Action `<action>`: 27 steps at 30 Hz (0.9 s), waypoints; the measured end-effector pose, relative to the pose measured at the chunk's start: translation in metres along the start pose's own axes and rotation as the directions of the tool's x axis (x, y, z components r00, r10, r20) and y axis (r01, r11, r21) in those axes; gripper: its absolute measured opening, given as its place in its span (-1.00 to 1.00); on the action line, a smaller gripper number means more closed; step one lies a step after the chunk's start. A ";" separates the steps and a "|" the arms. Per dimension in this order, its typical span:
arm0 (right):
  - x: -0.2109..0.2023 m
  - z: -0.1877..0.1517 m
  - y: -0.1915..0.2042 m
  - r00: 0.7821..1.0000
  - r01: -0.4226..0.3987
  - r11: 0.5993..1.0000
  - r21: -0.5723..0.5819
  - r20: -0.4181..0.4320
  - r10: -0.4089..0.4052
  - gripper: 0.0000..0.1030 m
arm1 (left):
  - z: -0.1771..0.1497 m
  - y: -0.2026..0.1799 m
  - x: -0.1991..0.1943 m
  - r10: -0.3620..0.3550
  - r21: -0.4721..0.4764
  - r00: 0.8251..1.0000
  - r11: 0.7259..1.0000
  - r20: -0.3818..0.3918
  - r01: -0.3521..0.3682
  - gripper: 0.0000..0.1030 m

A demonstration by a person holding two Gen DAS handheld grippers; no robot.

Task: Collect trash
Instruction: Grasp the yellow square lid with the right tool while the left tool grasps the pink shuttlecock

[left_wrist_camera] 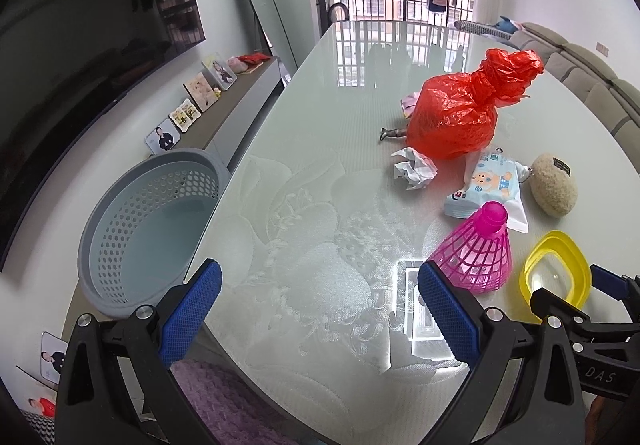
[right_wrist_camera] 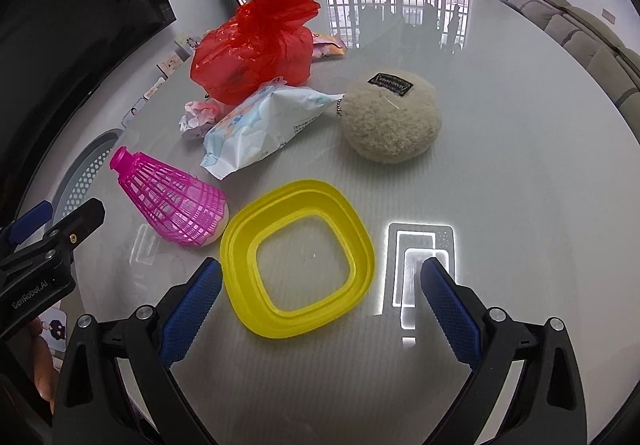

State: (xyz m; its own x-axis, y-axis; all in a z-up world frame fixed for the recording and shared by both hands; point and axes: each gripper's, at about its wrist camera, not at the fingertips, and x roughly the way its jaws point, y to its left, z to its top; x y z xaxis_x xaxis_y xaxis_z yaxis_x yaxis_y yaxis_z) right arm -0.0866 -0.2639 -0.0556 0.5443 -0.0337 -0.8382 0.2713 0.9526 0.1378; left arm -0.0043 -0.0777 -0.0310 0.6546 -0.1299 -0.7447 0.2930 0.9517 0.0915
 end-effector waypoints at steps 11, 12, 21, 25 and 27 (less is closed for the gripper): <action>0.004 0.005 0.002 1.000 -0.009 0.999 -0.041 -0.021 0.008 0.85 | 0.001 -0.002 0.005 -0.019 0.002 1.000 1.000 -0.011 0.019 0.88; 0.004 0.004 0.004 1.000 -0.011 0.999 -0.049 -0.023 0.010 0.85 | 0.001 -0.002 0.005 -0.020 0.004 1.000 1.000 -0.014 0.020 0.88; 0.006 0.002 0.016 1.000 0.026 0.995 -0.093 0.005 -0.025 0.63 | 0.000 -0.005 0.006 -0.023 0.015 1.000 1.000 -0.018 0.023 0.88; 0.005 0.001 0.021 1.000 0.027 0.993 -0.113 0.013 -0.025 0.36 | -0.001 -0.005 0.003 -0.036 0.014 0.999 0.999 -0.013 0.036 0.88; 0.003 0.001 0.020 1.000 0.003 0.994 -0.105 0.015 -0.001 0.34 | -0.001 -0.006 0.000 -0.047 0.014 0.999 0.999 -0.002 0.047 0.88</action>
State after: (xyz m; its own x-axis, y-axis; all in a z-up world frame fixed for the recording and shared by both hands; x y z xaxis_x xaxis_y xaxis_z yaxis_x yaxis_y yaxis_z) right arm -0.0787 -0.2455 -0.0550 0.5562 -0.0395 -0.8301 0.1878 0.9790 0.0792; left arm -0.0066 -0.0830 -0.0319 0.6390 -0.1742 -0.7492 0.3331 0.9406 0.0653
